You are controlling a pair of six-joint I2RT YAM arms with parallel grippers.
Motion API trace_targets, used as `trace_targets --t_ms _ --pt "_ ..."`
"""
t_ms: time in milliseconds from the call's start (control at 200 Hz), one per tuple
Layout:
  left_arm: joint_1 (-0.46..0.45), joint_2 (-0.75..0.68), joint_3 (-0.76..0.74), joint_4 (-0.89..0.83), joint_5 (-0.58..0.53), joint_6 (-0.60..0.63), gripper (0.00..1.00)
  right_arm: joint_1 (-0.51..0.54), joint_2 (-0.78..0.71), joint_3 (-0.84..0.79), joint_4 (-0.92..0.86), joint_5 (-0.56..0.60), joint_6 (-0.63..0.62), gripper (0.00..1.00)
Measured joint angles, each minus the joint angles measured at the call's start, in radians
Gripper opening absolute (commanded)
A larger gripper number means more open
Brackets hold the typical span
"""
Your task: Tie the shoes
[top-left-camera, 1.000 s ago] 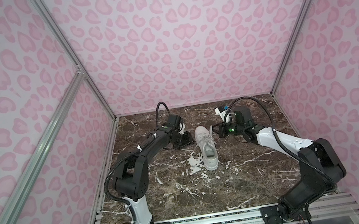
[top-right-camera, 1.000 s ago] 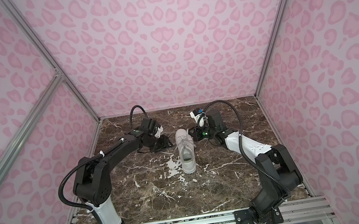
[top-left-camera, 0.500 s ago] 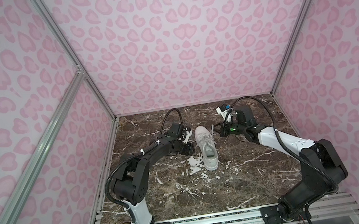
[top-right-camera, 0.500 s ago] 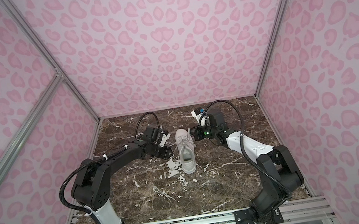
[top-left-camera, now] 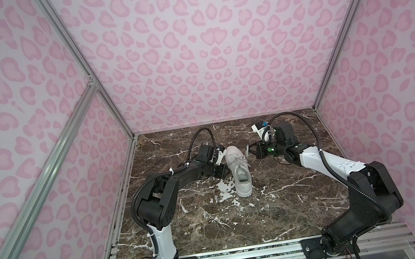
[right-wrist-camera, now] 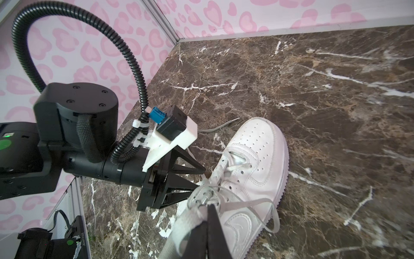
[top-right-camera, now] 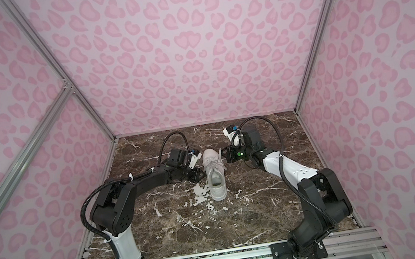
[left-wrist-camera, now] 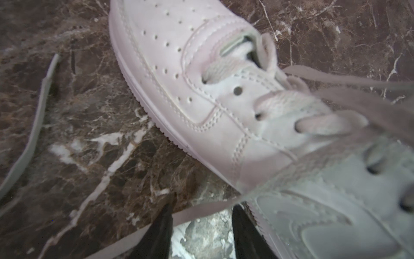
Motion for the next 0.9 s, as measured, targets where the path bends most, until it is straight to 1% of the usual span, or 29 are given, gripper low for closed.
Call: trace_targets --t_ms 80,95,290,345,395,630,790,900 --pt "0.000 0.005 0.000 0.013 0.006 0.018 0.37 0.000 0.000 0.000 0.000 -0.009 0.001 0.03" --pt "0.000 0.007 0.000 0.016 0.008 0.021 0.33 0.000 0.000 0.000 -0.001 -0.009 0.001 0.03" --pt "0.000 0.029 0.005 0.023 0.023 0.047 0.14 0.000 -0.002 0.000 -0.013 -0.017 0.004 0.03" --pt "0.000 0.029 0.009 0.020 0.019 0.051 0.08 -0.001 -0.005 0.000 -0.014 -0.017 0.014 0.03" --pt "0.000 0.029 0.017 0.016 0.003 0.051 0.04 -0.002 -0.011 0.000 -0.014 -0.016 0.018 0.03" --pt "-0.001 -0.019 0.031 -0.029 -0.074 0.051 0.03 -0.016 -0.053 -0.032 0.016 0.006 0.050 0.03" --pt "-0.001 -0.045 0.079 -0.118 -0.130 0.051 0.04 -0.032 -0.105 -0.069 0.029 0.047 0.083 0.04" --pt "-0.001 -0.076 0.107 -0.186 -0.169 0.051 0.03 -0.066 -0.166 -0.104 0.034 0.093 0.105 0.03"
